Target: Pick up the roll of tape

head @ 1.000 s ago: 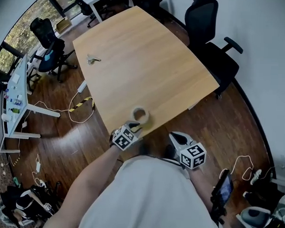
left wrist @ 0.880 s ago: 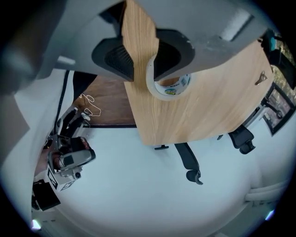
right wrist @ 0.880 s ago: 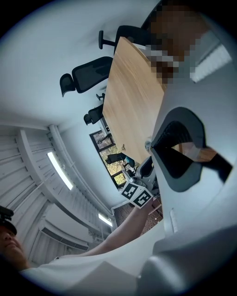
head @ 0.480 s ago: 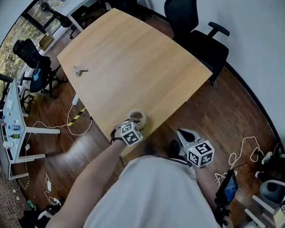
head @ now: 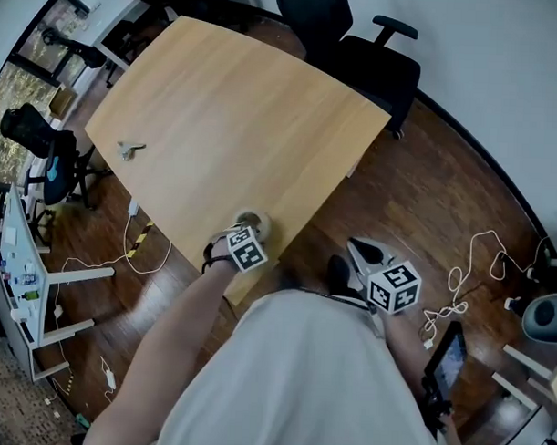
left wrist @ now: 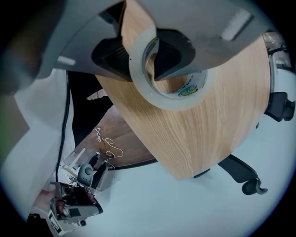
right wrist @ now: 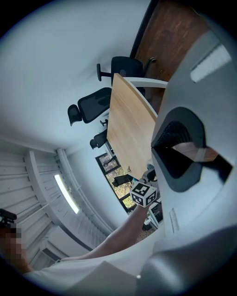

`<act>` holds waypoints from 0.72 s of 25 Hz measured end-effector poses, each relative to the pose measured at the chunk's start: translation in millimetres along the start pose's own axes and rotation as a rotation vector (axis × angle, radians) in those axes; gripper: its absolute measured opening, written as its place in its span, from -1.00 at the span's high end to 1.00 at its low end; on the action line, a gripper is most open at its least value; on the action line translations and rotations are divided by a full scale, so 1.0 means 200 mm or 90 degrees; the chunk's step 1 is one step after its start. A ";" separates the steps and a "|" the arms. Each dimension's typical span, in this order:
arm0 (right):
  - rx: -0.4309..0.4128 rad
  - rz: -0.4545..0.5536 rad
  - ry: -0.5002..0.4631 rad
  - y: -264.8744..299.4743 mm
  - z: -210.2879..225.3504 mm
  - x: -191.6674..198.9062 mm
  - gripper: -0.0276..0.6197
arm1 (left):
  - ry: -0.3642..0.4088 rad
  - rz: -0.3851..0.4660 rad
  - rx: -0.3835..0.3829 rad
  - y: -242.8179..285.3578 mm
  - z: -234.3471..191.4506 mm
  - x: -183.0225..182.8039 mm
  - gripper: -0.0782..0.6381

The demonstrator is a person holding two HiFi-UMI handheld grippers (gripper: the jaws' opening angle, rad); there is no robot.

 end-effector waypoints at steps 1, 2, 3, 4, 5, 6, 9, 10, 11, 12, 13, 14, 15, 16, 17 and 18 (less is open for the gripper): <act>0.002 0.000 0.002 0.00 0.01 0.01 0.90 | 0.001 -0.009 0.005 0.01 0.01 0.00 0.37; 0.004 0.000 0.004 -0.01 0.02 0.01 0.90 | 0.004 -0.021 0.008 0.01 0.01 0.00 0.37; 0.004 0.000 0.004 -0.01 0.02 0.02 0.90 | 0.011 -0.038 0.011 0.02 0.01 0.00 0.37; 0.004 0.000 0.004 -0.01 0.02 0.02 0.90 | 0.023 -0.058 0.012 0.03 0.02 0.00 0.38; 0.003 -0.001 0.004 -0.01 0.02 0.01 0.90 | 0.039 -0.079 0.013 0.04 0.02 0.00 0.40; 0.002 -0.002 0.003 0.00 0.02 0.01 0.90 | 0.056 -0.099 0.015 0.05 0.03 -0.01 0.41; -0.005 -0.008 0.002 0.01 0.03 0.02 0.90 | 0.081 -0.138 0.019 0.07 0.03 -0.02 0.48; -0.007 -0.010 0.003 0.01 0.03 0.02 0.90 | 0.078 -0.142 0.019 0.07 0.03 -0.02 0.49; -0.009 -0.013 0.004 0.01 0.04 0.02 0.90 | 0.076 -0.143 0.018 0.07 0.03 -0.02 0.49; -0.011 -0.015 0.005 0.01 0.05 0.02 0.90 | 0.074 -0.141 0.015 0.07 0.03 -0.02 0.49; -0.012 -0.016 0.006 0.01 0.06 0.02 0.90 | 0.072 -0.138 0.011 0.07 0.03 -0.02 0.49; -0.013 -0.016 0.008 0.00 0.07 0.01 0.90 | 0.069 -0.134 0.006 0.07 0.03 -0.02 0.50; -0.014 -0.015 0.010 -0.01 0.07 0.01 0.90 | 0.064 -0.130 0.000 0.06 0.03 -0.02 0.50; -0.017 -0.015 0.012 -0.02 0.08 0.01 0.90 | 0.056 -0.124 -0.006 0.05 0.03 -0.02 0.50; -0.020 -0.015 0.014 -0.02 0.09 0.01 0.90 | 0.046 -0.113 -0.012 0.04 0.04 -0.03 0.50; -0.023 -0.016 0.014 -0.03 0.11 0.01 0.90 | 0.034 -0.099 -0.019 0.03 0.05 -0.05 0.51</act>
Point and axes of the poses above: the fingertips, and each gripper's own axes: y forward along the fingers, z to its right, x out of its underside, the point moved 5 cm from there along -y, backward along the fingers, and after that the axes turned 7 degrees about y, right-handed, at the moved point
